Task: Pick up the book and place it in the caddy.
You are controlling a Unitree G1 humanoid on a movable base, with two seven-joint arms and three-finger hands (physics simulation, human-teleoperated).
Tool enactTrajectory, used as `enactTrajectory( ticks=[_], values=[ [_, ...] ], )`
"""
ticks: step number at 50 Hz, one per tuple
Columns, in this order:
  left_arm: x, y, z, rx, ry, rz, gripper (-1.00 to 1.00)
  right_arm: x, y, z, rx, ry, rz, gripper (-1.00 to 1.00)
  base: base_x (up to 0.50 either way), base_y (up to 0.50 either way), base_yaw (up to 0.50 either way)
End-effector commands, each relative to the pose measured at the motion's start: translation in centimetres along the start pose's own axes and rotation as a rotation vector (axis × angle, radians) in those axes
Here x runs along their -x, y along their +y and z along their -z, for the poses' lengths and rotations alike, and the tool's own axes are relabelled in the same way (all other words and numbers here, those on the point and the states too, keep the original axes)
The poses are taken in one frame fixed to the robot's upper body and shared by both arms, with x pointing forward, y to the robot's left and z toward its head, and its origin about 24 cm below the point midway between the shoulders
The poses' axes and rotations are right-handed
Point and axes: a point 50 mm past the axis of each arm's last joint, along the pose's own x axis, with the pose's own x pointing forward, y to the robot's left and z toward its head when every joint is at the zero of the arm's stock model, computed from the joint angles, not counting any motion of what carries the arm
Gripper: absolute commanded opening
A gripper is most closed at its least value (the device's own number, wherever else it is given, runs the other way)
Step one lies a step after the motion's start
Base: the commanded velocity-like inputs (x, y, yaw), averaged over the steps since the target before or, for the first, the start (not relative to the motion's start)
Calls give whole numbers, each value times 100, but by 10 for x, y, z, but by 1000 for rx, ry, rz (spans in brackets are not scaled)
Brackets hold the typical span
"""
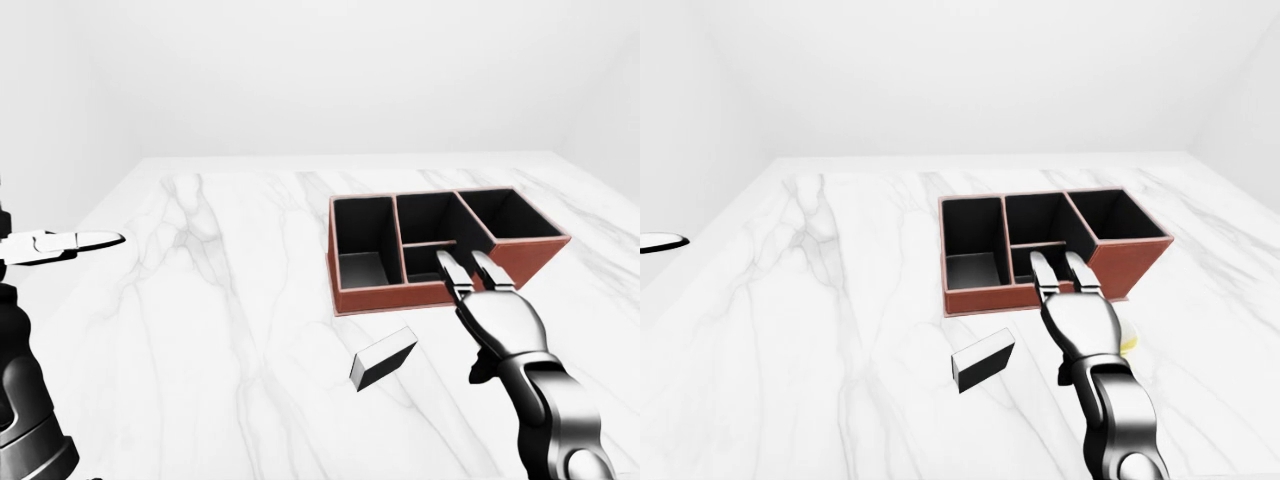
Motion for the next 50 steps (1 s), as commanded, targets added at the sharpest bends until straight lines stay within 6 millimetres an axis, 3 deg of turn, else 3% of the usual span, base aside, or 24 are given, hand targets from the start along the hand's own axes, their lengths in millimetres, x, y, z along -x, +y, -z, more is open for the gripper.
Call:
enactTrajectory(
  ticks=[1,33,50],
  values=[
    [0,0,2,0,7,-1,100,2,4,-9,28,-15,-6,100,0,0,0],
    [-1,1,3,5,11,-6,100,-15,16,-52,118,-171,-13,100,0,0,0],
    [0,1,2,5,7,-7,100,-14,27,-60,74,-222,-115,100,0,0,0]
  ],
)
